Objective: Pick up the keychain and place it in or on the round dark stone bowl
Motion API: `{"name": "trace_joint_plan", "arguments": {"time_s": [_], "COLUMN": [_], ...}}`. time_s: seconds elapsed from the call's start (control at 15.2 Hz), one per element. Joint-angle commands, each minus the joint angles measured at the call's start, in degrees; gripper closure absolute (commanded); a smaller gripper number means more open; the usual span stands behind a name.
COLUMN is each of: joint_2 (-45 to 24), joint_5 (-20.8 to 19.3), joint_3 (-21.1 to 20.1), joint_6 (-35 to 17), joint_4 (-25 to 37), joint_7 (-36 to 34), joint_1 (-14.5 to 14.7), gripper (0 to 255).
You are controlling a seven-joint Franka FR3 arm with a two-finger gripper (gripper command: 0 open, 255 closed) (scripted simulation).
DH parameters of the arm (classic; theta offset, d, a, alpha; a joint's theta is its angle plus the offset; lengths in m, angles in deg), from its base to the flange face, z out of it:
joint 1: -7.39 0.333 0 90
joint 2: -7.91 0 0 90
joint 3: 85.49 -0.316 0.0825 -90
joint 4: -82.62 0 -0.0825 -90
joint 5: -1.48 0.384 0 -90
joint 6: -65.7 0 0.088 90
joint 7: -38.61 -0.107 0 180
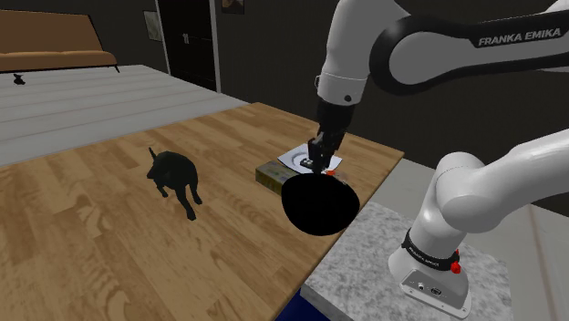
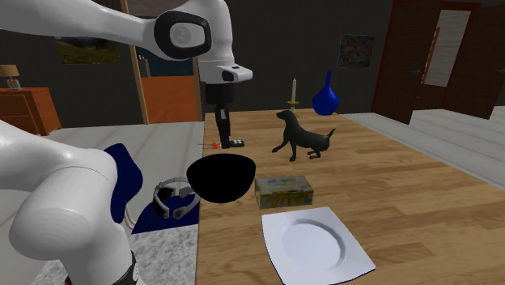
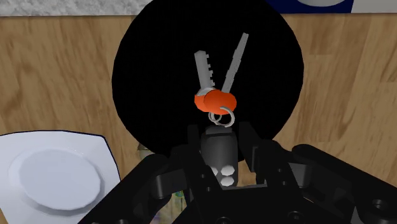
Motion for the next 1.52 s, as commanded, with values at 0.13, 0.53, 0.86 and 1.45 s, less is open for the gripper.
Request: {"name": "trace_joint_plan", "arguments": {"time_s": [0.13, 0.53, 0.86, 1.45], "joint_2": [-0.20, -1.05, -1.48, -1.48], "joint_5": [0.55, 1.48, 1.80, 1.80], "joint_3": [-0.59, -1.63, -2.00, -2.00], "joint_6": [-3.08, -8.01, -9.72, -9.71], "joint_4": [-2.88, -6.96, -8.24, -8.24], "joint_7": [0.10, 0.20, 0.22, 0.22], "joint_1": [0.24, 0.59, 0.71, 0.71], "gripper": [255, 255, 255, 0]}}
